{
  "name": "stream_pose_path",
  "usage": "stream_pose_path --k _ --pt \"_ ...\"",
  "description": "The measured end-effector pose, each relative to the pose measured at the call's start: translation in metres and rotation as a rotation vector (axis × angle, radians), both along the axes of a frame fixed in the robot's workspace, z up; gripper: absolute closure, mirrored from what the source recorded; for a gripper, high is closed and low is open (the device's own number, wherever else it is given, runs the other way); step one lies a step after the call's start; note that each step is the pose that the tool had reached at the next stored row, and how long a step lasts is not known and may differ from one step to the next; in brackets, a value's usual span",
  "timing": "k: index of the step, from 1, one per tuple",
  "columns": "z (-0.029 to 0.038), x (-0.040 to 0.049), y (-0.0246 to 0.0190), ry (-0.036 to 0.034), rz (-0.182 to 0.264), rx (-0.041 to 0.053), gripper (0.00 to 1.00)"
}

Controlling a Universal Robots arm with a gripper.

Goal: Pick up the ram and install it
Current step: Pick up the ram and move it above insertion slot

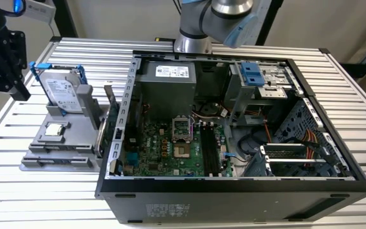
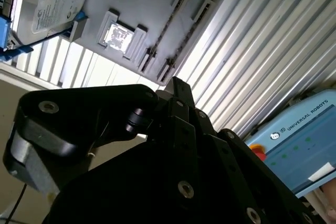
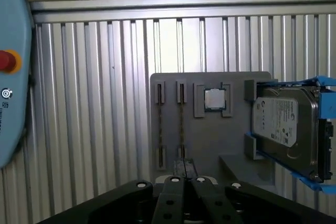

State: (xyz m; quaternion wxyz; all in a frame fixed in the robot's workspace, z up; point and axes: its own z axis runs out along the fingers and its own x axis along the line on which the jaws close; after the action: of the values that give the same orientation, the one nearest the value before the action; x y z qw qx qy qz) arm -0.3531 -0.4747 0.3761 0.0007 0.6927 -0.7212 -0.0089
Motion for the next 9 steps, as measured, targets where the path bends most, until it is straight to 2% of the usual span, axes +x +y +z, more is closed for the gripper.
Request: stream_pose_path --k 9 --pt "-0.0003 0.0 0.0002 0.0001 0.046 0.0 1.0"
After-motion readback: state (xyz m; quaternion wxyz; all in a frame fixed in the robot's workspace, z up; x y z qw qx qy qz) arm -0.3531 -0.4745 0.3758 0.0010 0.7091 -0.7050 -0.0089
